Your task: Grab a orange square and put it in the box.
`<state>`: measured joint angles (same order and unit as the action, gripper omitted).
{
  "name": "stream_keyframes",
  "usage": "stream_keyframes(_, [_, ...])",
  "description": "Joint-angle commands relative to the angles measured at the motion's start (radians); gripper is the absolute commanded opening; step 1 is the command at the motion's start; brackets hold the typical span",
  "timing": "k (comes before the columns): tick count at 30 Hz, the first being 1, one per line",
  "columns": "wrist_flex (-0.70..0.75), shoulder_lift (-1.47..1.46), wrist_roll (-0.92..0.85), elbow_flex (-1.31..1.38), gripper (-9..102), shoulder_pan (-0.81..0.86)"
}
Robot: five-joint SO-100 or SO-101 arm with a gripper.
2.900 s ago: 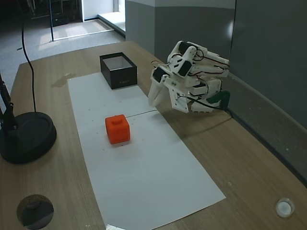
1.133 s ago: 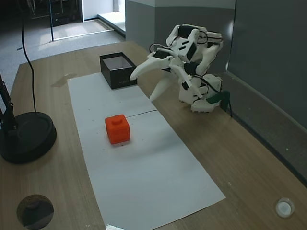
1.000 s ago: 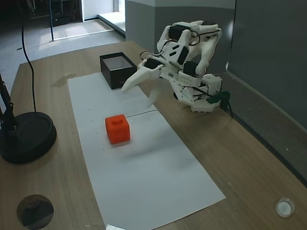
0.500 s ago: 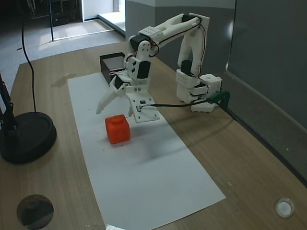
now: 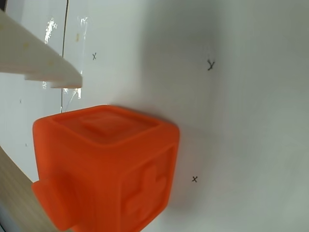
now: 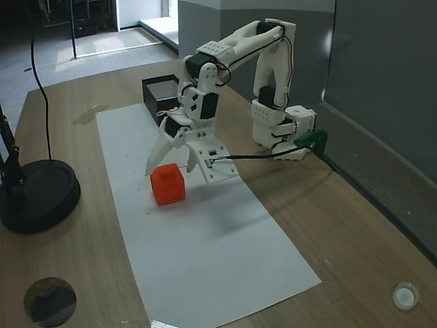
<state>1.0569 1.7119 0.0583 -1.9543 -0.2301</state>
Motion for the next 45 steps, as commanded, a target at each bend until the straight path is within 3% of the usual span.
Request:
stream_keyframes(1, [-0.009, 0.012, -0.002, 0.049, 21, -0.002])
stream_keyframes(4, [-0.035, 0.008, -0.003, 0.048, 11, -0.002])
stream_keyframes(21, [-0.094, -0.133, -0.031, 0.074, 6, -0.006])
stream_keyframes(24, [-0.095, -0.138, -0.029, 0.074, 11, -0.008])
stream_keyframes(29, [-0.084, -0.138, -0.028, 0.072, 37, -0.011])
stream_keyframes(31, [-0.083, -0.138, -0.029, 0.069, 41, -0.011])
stream_keyframes(35, [-0.084, -0.138, -0.029, 0.069, 32, -0.011])
stream_keyframes(39, [-0.089, -0.138, -0.031, 0.072, 7, -0.006])
stream_keyframes(45, [-0.089, -0.124, -0.043, 0.072, 6, 0.002])
